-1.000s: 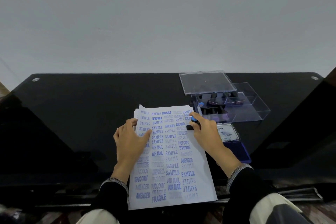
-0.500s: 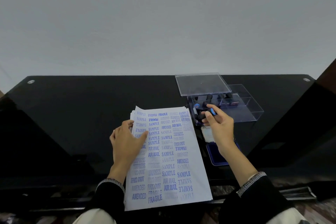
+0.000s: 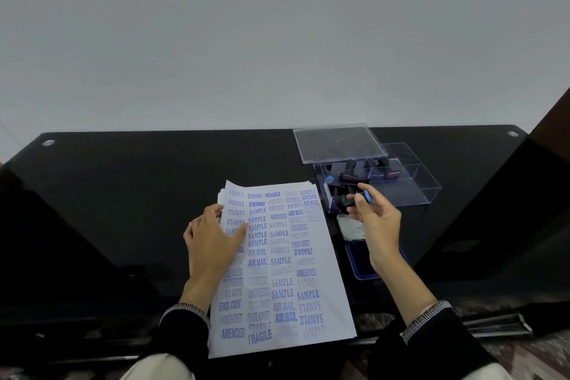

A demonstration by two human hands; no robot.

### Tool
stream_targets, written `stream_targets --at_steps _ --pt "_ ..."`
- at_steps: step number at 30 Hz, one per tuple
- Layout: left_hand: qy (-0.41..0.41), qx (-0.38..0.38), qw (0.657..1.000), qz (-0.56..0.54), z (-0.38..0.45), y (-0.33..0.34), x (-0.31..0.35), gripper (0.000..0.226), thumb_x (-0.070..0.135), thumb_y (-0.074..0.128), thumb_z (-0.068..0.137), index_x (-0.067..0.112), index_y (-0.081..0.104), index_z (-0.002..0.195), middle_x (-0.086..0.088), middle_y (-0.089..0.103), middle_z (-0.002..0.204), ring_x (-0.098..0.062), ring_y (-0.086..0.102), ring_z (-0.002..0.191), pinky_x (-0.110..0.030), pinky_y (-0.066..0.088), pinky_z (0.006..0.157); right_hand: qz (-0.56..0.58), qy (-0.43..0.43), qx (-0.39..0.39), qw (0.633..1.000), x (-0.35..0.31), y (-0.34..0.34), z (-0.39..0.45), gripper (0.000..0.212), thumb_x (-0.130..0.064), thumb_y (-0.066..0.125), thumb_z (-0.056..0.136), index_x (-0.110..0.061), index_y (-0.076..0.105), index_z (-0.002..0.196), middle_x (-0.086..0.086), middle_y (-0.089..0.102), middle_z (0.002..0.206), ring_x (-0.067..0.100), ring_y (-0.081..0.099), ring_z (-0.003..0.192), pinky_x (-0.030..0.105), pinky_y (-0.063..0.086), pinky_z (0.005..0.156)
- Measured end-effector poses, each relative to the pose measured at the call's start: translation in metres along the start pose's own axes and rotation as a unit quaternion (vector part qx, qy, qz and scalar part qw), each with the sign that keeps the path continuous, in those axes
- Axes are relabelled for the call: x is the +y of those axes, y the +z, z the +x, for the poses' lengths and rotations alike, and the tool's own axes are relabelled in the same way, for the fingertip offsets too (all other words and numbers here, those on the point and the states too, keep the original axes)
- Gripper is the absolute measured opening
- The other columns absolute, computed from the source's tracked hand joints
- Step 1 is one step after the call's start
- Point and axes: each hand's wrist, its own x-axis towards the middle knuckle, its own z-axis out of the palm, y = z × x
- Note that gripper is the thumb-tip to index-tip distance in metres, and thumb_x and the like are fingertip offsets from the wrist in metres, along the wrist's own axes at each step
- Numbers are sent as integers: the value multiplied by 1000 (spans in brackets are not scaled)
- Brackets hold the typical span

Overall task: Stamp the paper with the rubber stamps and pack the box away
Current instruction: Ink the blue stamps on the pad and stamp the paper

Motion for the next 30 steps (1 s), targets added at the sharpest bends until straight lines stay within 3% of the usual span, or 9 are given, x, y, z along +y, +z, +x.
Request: stream_targets --at_steps 5,9,11,15,21,27,30 --pt "54 6 996 75 -6 2 2 57 49 62 86 20 46 132 -2 45 136 -25 45 126 -47 29 112 15 -54 -37 998 -20 6 7 24 -6 54 94 -17 64 112 4 70 95 12 66 78 22 56 72" --pt "52 -45 984 163 -9 3 11 43 44 43 97 26 47 137 -4 30 152 -28 24 143 -49 15 117 -7 -81 -33 996 -31 -3 24 20 -4 52 94 -13 62 108 9 69 101 16 67 82 27 57 80" --pt "59 -44 980 184 -10 7 22 37 34 45 98 26 50 134 -4 33 151 -28 24 143 -51 14 116 -26 -87 -28 995 -30 -11 31 18 -3 52 94 -15 61 103 12 67 105 20 67 87 32 56 83" --pt "107 -6 990 89 -15 25 53 22 18 51 94 23 63 113 2 55 129 -22 45 127 -46 26 114 -57 -89 -39 994 -26 -24 36 21 -2 54 92 -21 62 96 4 67 101 20 67 94 38 54 89" --pt "148 -32 988 20 -20 52 83 19 25 49 98 22 62 112 6 61 117 -12 51 113 -34 34 109 -139 -109 -62 982 -18 -24 46 19 -4 57 91 -19 63 101 8 68 95 30 65 90 44 56 84" --pt "154 -35 987 -6 -24 61 72 17 23 49 98 20 61 109 7 61 111 -10 52 105 -31 41 101 -150 -117 -66 979 -17 -4 73 19 -9 55 93 -19 63 106 3 64 109 14 63 102 30 52 91" --pt "156 -22 988 -3 -25 63 72 14 21 52 96 20 62 107 8 61 108 -9 52 102 -29 42 98 -221 -135 -83 962 -13 6 91 20 -10 55 93 -17 63 110 4 62 111 13 62 98 21 50 85"
